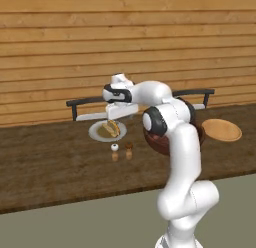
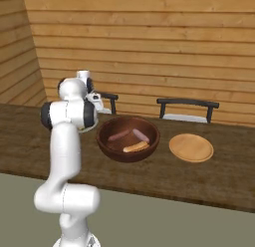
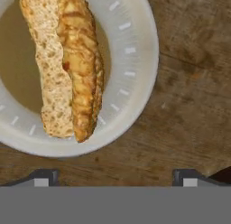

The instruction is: Place one bun and one sausage from the bowl on each plate.

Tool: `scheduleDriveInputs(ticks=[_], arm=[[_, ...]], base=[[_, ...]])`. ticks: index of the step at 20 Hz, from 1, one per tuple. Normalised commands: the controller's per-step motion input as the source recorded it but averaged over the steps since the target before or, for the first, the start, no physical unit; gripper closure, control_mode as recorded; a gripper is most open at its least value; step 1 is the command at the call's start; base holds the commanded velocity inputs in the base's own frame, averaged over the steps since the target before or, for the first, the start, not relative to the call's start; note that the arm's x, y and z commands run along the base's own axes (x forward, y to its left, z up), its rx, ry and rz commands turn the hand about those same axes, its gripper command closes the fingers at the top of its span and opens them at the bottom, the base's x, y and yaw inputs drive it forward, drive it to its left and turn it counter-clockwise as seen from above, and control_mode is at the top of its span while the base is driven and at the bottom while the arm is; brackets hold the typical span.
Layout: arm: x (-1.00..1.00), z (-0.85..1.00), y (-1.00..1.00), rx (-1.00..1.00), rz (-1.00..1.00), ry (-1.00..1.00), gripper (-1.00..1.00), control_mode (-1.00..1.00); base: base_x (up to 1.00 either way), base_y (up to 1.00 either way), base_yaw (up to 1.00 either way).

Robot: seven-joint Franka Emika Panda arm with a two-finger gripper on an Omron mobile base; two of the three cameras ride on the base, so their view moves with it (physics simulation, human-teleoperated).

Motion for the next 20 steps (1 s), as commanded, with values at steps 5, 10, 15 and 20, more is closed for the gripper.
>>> scheduleDriveInputs(ticks=[5,10,15,20], arm=[[-0.55,0.35,-1.00,0.13,-0.18,-0.01,-1.00,-1.00],[-0.30,0.10,-1.00,-0.02,-0.25,0.00,-1.00,-1.00],[-0.05,0.00,-0.96,-0.15,-0.29,0.00,-1.00,-1.00],[-0.33,0.05,-0.91,-0.16,-0.31,0.15,-1.00,-1.00]], base=[[0.00,0.00,0.00],[0.00,0.00,0.00],[0.00,0.00,0.00],[0.00,0.00,0.00]])
